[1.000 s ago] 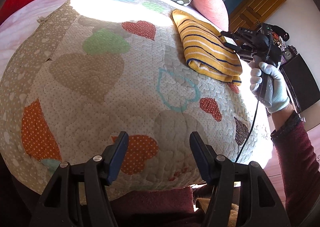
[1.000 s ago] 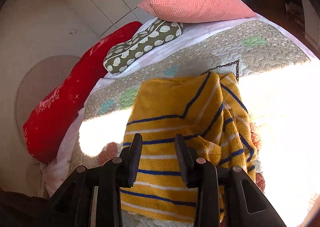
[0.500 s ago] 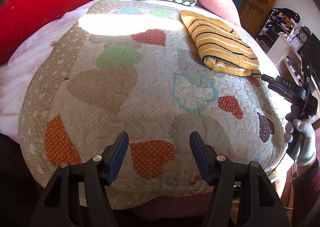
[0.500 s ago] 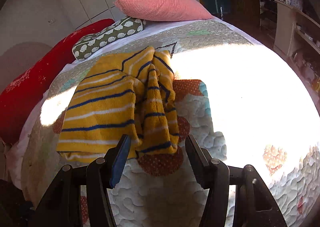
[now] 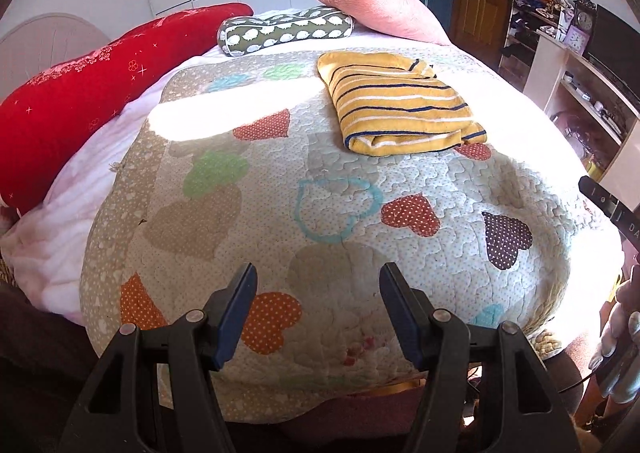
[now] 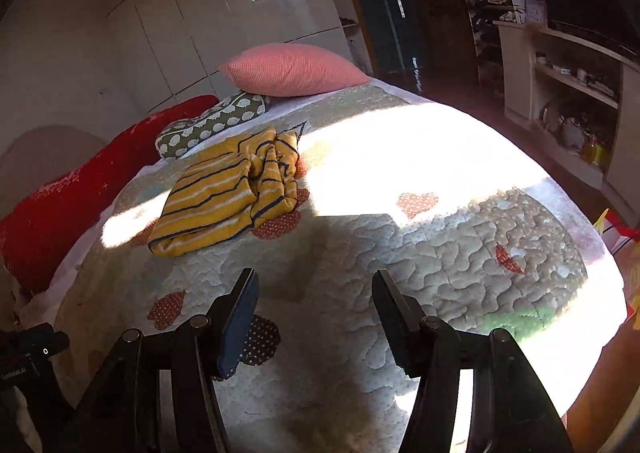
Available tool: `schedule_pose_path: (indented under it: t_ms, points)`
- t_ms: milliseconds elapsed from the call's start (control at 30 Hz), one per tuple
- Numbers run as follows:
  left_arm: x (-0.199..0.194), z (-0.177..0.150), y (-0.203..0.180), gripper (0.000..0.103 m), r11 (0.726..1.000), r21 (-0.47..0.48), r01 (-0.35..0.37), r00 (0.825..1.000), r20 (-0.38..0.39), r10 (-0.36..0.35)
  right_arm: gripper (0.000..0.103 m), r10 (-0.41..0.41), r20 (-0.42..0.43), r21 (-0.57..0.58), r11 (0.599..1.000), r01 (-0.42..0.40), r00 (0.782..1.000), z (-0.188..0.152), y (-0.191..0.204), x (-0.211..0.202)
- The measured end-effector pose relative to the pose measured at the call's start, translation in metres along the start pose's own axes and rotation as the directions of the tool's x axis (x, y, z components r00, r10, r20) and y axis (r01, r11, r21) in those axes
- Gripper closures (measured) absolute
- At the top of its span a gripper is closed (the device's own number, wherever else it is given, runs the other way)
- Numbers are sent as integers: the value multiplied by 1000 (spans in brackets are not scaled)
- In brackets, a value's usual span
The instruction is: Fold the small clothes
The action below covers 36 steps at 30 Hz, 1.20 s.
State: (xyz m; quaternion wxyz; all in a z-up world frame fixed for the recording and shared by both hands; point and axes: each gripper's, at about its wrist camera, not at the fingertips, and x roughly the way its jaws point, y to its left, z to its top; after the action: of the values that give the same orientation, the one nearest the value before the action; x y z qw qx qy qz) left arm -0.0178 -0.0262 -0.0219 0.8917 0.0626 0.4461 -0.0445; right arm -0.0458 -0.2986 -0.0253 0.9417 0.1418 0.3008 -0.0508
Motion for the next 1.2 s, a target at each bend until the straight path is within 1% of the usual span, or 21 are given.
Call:
schedule_pose_path:
  t_ms: [100, 167, 200, 233, 300, 333, 400, 500, 533, 600, 667, 700, 733, 767, 833, 900, 967, 1033, 1100, 1167, 1200]
  points:
    - [-4, 3, -5, 40, 1000, 10, -4, 1000, 8, 4, 27, -52, 117, -60, 996, 59, 992, 1, 9, -25]
    - [-6, 3, -7, 40, 1000, 13, -8, 1000, 16, 8, 12, -57, 189, -72, 995, 72, 980, 0, 13, -30]
    - [-7, 3, -7, 39, 1000, 14, -6, 1000, 17, 6, 9, -41, 201, -55, 997, 53, 979, -1, 10, -30]
    - [-7, 2, -6, 37, 1000, 13, -3, 1000, 17, 3, 9, -16, 188, -20, 1000, 20, 982, -3, 4, -29]
    - [-4, 2, -4, 36, 1000, 5, 6, 1000, 9, -6, 9, 36, 88, 68, 997, -43, 995, 0, -7, -11]
    - [-1, 3, -1, 35, 1000, -2, 20, 1000, -1, -20, 9, 63, 39, 105, 992, -67, 997, 0, -11, 1]
    - [7, 8, 6, 35, 997, -24, 70, 997, -25, -71, 9, 115, -43, 159, 981, -106, 992, 0, -17, 19]
    - [26, 22, 22, 32, 986, -77, 150, 986, -55, -155, 9, 168, -122, 172, 974, -146, 978, 4, -14, 42]
    - [34, 29, 26, 32, 983, -92, 159, 984, -63, -165, 9, 178, -144, 168, 974, -153, 974, 6, -10, 50]
    - [49, 49, 34, 32, 985, -99, 140, 987, -60, -147, 9, 194, -188, 156, 974, -166, 963, 12, -2, 69]
    - [65, 70, 39, 32, 990, -88, 115, 992, -47, -119, 9, 217, -213, 161, 969, -185, 953, 18, 2, 88]
    - [74, 79, 41, 32, 990, -91, 108, 992, -54, -113, 9, 223, -219, 167, 968, -188, 950, 22, 2, 97]
    - [83, 87, 44, 32, 988, -106, 116, 990, -69, -124, 9, 230, -223, 172, 966, -194, 947, 27, 2, 107]
    - [92, 94, 47, 32, 982, -129, 141, 985, -83, -153, 9, 237, -228, 176, 964, -199, 944, 31, 1, 116]
    - [110, 102, 50, 32, 962, -177, 207, 968, -106, -228, 9, 240, -241, 186, 962, -198, 940, 40, -3, 135]
    - [127, 105, 49, 32, 937, -221, 272, 944, -127, -304, 9, 250, -254, 208, 957, -200, 934, 46, -10, 151]
    - [142, 111, 43, 32, 913, -243, 328, 919, -144, -368, 9, 272, -259, 243, 947, -210, 927, 55, -18, 166]
    - [155, 124, 35, 32, 896, -250, 368, 900, -147, -411, 9, 291, -258, 271, 937, -220, 921, 67, -26, 181]
    - [169, 143, 27, 32, 885, -235, 403, 884, -149, -442, 9, 312, -257, 293, 927, -234, 915, 78, -33, 198]
    - [186, 162, 23, 31, 868, -238, 435, 867, -150, -476, 9, 336, -268, 323, 914, -244, 903, 87, -37, 219]
    - [198, 170, 22, 31, 855, -255, 452, 854, -153, -497, 9, 349, -272, 346, 905, -247, 897, 90, -40, 230]
